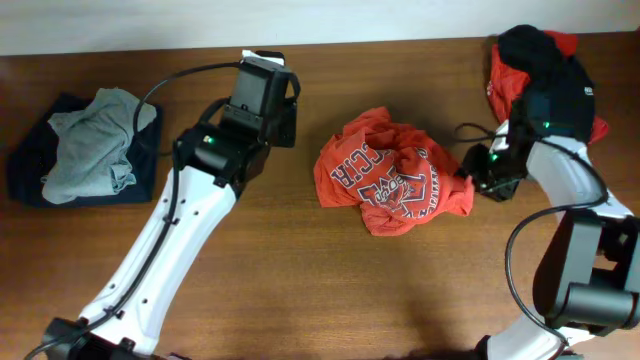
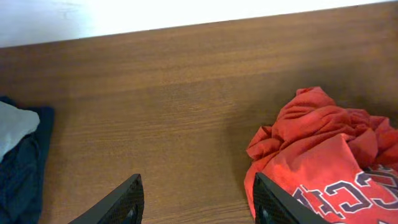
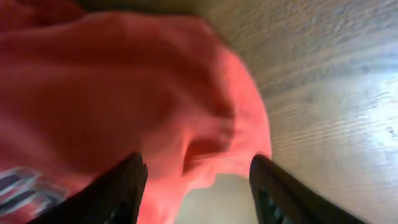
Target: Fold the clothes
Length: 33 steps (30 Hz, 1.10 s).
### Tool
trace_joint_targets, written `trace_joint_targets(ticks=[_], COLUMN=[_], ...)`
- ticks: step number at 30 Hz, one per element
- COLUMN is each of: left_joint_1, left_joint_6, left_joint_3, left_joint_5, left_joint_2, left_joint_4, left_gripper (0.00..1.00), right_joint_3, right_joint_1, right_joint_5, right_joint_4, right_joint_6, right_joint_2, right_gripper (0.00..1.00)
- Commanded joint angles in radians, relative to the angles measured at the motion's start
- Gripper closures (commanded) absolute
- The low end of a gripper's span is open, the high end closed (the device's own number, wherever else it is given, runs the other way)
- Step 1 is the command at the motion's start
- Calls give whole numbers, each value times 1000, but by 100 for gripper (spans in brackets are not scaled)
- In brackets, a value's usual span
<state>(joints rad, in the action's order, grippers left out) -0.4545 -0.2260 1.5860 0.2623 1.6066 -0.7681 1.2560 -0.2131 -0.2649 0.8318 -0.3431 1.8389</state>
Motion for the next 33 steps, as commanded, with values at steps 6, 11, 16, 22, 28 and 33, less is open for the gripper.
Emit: trace_joint_targets(ticks=[6, 11, 16, 22, 28, 33], left_joint_1=[6, 6, 6, 6, 6, 13], left_joint_6=[-4, -5, -5, -5, -4, -4], left_joint_3=[12, 12, 12, 12, 12, 12], left_joint_5=[-10, -16, -16, -16, -15, -13], left_joint_2=[9, 9, 9, 9, 9, 9], left_joint_4=[0, 0, 0, 0, 6, 34], left_gripper=[44, 44, 44, 44, 44, 44], right_joint_3=[-168, -208, -226, -224, -144, 49], right_joint_1=[-30, -30, -29, -29, -28, 5], right_joint_5=[5, 56, 55, 10, -87, -155], right_joint_4=[-179, -257, -274, -272, -221, -71], right_joint_6=[37, 50, 51, 51, 103, 166], right_joint_2=[0, 0, 0, 0, -58, -167], right_gripper=[43, 42, 78, 96, 96, 96])
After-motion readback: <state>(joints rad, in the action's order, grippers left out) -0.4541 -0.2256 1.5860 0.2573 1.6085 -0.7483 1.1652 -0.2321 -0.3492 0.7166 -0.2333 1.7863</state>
